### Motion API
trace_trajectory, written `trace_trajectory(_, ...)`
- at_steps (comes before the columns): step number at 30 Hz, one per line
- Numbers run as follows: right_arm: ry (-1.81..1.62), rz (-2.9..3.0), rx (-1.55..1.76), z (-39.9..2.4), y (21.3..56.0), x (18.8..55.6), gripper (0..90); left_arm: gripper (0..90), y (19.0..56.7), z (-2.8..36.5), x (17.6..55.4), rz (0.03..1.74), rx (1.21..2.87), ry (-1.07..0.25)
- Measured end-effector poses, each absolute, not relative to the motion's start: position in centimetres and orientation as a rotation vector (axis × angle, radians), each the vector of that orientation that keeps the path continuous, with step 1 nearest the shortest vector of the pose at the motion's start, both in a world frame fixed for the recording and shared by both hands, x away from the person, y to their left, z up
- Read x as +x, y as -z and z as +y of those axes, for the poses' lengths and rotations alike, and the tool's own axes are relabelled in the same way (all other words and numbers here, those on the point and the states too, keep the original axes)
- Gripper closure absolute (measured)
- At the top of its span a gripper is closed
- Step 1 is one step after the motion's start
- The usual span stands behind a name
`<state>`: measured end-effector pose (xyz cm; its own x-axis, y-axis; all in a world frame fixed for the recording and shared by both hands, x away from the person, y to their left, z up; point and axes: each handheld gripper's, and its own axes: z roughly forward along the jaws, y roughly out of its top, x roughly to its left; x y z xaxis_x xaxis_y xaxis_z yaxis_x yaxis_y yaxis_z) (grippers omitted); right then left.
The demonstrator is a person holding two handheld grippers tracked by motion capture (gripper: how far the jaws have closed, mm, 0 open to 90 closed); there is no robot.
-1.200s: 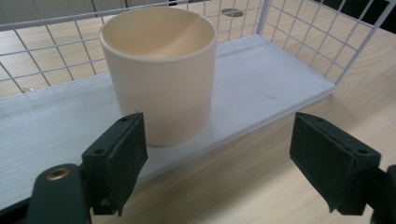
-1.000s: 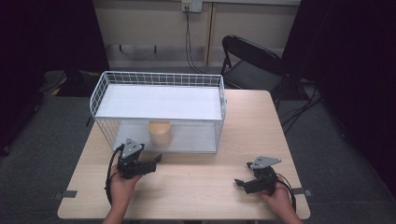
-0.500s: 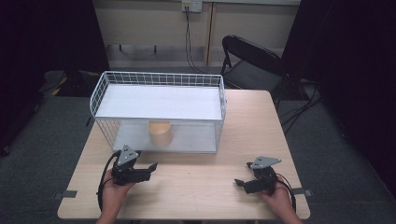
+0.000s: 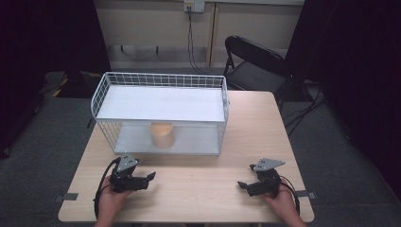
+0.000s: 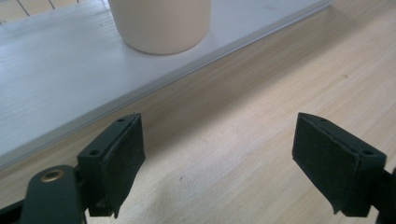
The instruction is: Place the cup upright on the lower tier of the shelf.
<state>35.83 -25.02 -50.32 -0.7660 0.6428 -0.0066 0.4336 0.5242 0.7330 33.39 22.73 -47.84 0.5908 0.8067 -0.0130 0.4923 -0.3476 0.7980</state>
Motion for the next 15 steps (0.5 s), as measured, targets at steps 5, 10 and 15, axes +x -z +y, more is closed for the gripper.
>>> trace_trajectory(5,-1.083,2.489,0.902,-25.0,50.3,35.8,12.7,16.3,48.3,23.0,33.3,1.048,2.016,-0.489)
trace_trajectory(10,-1.083,2.489,0.902,-25.0,50.3,35.8,12.7,16.0,48.8,23.5,33.1,1.068,2.019,-0.477)
trace_trajectory(15,-1.083,2.491,0.902,-25.0,50.3,35.8,12.7,15.8,49.0,23.7,33.1,1.071,2.024,-0.485)
